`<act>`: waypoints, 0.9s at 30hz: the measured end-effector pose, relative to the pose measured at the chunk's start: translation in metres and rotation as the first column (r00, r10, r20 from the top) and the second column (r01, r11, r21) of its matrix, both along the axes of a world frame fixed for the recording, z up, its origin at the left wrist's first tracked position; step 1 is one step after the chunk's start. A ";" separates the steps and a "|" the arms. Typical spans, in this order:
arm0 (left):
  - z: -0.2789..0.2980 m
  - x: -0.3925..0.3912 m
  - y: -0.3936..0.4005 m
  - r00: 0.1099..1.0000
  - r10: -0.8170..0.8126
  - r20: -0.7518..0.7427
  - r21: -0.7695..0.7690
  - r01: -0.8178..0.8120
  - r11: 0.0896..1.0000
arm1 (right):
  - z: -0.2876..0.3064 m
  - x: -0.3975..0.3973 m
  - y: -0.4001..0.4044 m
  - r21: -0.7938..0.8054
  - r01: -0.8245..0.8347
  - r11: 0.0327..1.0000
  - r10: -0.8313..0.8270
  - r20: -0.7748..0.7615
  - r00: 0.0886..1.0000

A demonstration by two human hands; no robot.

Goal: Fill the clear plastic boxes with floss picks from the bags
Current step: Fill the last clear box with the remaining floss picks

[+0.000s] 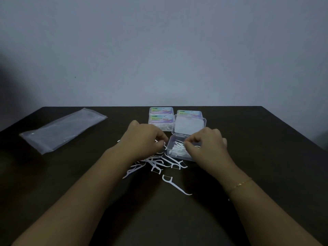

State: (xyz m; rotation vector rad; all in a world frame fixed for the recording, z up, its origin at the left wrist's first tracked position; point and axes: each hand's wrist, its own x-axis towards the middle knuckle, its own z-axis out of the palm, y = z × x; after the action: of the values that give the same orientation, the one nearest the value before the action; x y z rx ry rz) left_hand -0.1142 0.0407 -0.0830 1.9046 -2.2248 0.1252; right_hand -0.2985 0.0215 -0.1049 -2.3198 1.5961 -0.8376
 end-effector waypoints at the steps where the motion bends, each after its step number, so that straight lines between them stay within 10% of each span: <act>1: 0.001 0.005 0.004 1.000 -0.009 0.016 0.054 0.008 0.999 | 0.002 0.001 0.005 0.006 -0.057 0.998 0.058 -0.040 0.998; 7: -0.007 0.024 0.023 0.997 0.013 0.080 0.281 -0.035 0.959 | 0.000 0.012 0.033 0.063 -0.218 0.974 0.224 -0.415 0.882; 27: -0.019 0.032 0.028 0.980 0.142 -0.142 0.073 -0.133 0.988 | -0.011 0.018 0.031 -0.087 -0.201 0.976 0.139 -0.463 0.875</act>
State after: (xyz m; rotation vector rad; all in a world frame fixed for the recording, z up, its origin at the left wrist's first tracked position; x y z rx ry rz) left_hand -0.0826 0.0685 -0.1021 2.0293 -2.0250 -0.0639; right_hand -0.2810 0.0524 -0.1156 -2.8642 1.4916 -0.3823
